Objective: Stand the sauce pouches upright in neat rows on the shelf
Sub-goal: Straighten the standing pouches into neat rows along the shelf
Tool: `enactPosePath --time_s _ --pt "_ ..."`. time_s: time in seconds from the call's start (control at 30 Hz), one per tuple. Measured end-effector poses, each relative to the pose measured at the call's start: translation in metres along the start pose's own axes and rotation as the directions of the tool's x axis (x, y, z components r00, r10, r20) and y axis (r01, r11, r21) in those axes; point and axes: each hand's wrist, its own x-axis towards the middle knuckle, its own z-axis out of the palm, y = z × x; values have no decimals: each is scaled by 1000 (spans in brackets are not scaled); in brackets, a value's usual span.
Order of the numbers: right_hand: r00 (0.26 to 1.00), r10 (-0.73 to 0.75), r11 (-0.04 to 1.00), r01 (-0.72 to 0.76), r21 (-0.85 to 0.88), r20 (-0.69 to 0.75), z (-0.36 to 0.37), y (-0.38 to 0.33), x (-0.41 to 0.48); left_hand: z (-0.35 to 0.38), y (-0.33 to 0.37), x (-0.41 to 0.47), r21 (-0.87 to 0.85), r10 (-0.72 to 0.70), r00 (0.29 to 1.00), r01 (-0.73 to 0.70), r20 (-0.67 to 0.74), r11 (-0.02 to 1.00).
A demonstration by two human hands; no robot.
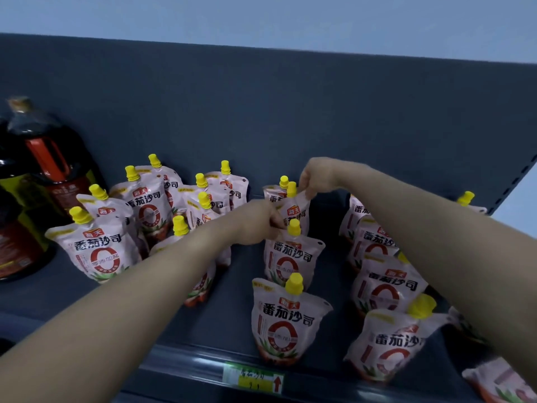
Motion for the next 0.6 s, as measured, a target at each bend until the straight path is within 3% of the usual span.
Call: enactPosePath --time_s 0.1,0.27,0.47,0.6 --pt "999 -26 1000 26 -14 25 2 0 4 2 2 4 -21 -14 999 13 -47 1000" --pt "999 -53 998 53 -34 1 4 2 10 4 0 5 -60 -32 999 33 9 998" --pt "1000 -6 1000 6 -5 -11 1 7 9 2 1 5 -111 -50 993 61 103 992" --pt "1000 1 998 -2 55 27 6 6 8 -6 2 1 -185 -45 970 91 239 978"
